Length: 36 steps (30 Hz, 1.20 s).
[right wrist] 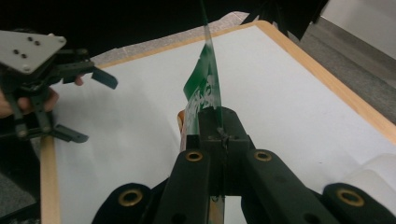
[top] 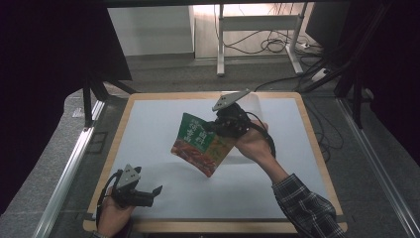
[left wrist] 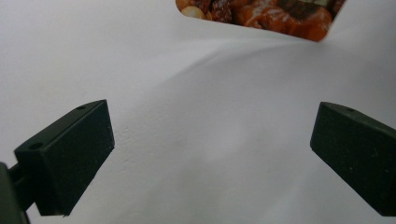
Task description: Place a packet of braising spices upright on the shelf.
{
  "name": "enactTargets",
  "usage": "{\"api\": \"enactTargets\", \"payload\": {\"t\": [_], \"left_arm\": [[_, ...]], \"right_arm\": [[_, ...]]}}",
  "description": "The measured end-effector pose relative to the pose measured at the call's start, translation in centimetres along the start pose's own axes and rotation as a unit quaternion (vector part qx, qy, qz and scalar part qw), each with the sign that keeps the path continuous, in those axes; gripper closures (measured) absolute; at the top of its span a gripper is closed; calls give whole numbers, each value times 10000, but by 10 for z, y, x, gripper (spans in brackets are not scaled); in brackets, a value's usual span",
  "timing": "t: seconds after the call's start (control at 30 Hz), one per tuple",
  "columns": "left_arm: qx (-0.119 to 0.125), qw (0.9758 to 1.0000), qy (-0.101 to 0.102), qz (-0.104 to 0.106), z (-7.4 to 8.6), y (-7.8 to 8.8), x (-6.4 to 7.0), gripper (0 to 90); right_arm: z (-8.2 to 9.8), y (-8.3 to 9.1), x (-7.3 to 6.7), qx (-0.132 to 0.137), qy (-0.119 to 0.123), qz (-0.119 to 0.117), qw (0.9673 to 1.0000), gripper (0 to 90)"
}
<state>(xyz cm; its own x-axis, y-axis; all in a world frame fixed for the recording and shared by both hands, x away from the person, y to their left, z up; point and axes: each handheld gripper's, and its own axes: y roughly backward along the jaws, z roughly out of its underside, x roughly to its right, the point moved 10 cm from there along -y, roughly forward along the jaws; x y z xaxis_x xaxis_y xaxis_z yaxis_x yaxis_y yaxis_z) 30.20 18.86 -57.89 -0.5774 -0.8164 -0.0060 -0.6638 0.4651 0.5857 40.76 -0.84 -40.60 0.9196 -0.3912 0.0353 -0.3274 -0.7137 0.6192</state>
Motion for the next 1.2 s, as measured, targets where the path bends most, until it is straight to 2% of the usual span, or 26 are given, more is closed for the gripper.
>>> {"api": "enactTargets", "payload": {"t": [0.13, 0.27, 0.37, 0.53, 0.87, 1.07, 1.1, 1.13, 1.17, 1.2], "left_arm": [[28, 10000, 41, 38, -1, 1, 0, 0], [48, 9999, 71, 65, -2, 1, 1, 0], [38, 10000, 61, 60, -1, 1, 1, 0], [-20, 10000, -14, 14, 0, 0, 1, 0], [15, 10000, -2, 4, -1, 1, 0, 0], [40, 10000, 31, 21, -1, 2, 0, 0], [38, 10000, 30, 21, -1, 2, 0, 0], [33, 10000, 26, 22, -1, 2, 0, 0], [27, 10000, 20, 21, -1, 2, 0, 0], [13, 10000, 2, 8, -1, 1, 0, 0]], "right_arm": [[-6, 0, 13, -3, -27, 116, 9999, 893], [-10, 1, 19, 27, -76, 154, 9998, 893], [-19, 6, 30, 131, -114, 194, 9997, 893], [-29, 11, 40, 244, -183, 183, 9994, 893], [-48, 11, 59, 278, -144, 302, 9991, 893], [-63, 10, 83, 356, -235, 516, 9978, 893], [-63, 10, 83, 356, -235, 516, 9978, 893], [-67, 11, 90, 403, -279, 554, 9973, 893], [-67, 11, 90, 403, -279, 554, 9973, 893], [-70, 12, 97, 446, -290, 592, 9968, 893]]}}
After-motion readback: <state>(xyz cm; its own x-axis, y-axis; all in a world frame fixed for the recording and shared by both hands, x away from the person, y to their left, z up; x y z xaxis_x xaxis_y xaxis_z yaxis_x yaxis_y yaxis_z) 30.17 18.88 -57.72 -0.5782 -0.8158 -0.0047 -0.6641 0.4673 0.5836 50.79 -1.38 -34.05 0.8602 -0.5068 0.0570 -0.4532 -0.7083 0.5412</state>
